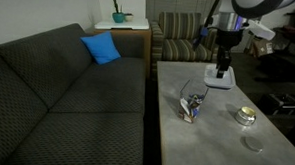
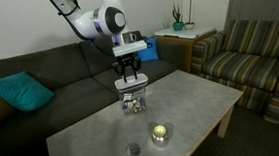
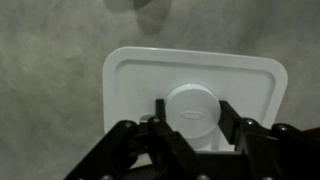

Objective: Press down on the white lid and remove the lid from the clear food container

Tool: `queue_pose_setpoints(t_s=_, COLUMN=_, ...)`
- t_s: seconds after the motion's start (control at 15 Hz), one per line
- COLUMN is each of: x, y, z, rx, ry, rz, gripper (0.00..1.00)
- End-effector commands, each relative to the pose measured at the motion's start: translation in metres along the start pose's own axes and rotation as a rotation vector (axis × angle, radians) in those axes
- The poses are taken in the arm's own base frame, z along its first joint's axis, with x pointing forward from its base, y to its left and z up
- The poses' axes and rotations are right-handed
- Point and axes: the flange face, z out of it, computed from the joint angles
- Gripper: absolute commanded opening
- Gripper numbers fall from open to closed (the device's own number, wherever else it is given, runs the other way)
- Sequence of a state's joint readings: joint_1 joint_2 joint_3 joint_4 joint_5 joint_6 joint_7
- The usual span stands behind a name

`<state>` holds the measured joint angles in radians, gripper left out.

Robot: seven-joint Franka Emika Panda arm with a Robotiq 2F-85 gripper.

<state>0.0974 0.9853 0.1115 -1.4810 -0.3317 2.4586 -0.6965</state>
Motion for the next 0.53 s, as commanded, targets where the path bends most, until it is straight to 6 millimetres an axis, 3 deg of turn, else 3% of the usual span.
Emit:
queue_pose_setpoints(t_s=0.0, x=-0.036, y=-0.026, z=0.005, rx=0.014, ry=-0.083, rz=-0.131, gripper=0.29)
queue_pose_setpoints(t_s=0.2, x=-0.051, y=-0.038, z=0.04, rx=0.038, ry=-0.089, rz=-0.189, gripper=0.29)
queue_pose_setpoints(t_s=0.47, x=-0.065, y=-0.046, z=0.09, rx=0.102, ry=-0.044, rz=-0.1, gripper=0.29)
